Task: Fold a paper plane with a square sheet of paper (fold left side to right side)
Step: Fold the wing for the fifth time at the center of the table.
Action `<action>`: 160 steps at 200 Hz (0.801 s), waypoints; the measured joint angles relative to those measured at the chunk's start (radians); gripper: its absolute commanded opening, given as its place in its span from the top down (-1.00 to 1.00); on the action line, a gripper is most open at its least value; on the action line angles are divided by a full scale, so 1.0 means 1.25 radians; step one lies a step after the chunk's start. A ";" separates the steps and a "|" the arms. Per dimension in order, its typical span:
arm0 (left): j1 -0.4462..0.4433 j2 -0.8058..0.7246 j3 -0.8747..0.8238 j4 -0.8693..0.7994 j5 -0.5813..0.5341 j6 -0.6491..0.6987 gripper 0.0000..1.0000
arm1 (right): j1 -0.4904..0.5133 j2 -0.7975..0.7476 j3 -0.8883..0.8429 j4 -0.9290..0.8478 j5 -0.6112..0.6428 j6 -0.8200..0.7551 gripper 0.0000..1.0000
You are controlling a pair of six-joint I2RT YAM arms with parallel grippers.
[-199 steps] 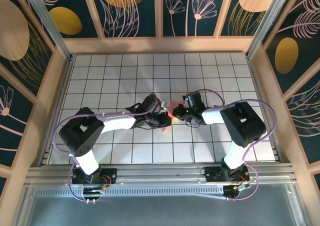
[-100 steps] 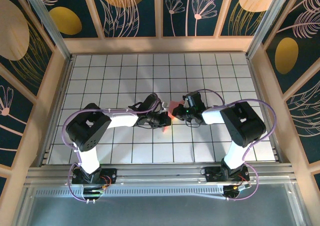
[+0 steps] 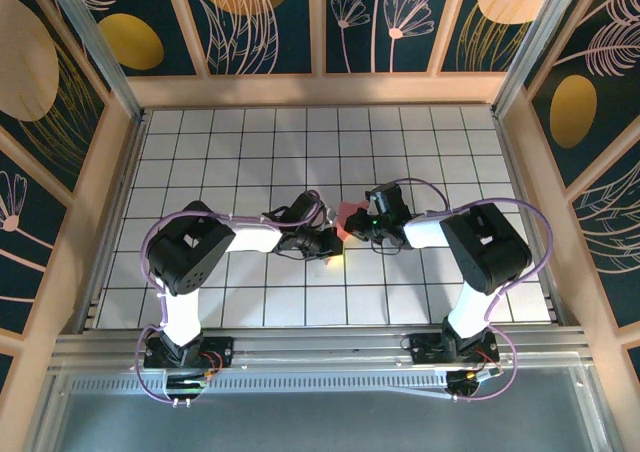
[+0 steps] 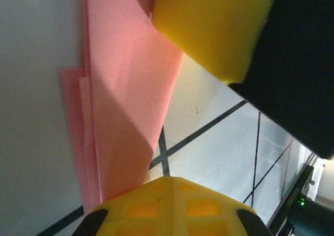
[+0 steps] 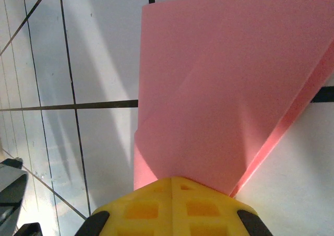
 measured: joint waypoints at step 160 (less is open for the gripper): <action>0.000 -0.002 -0.015 0.009 0.008 0.092 1.00 | 0.000 0.004 0.014 -0.029 0.001 -0.024 1.00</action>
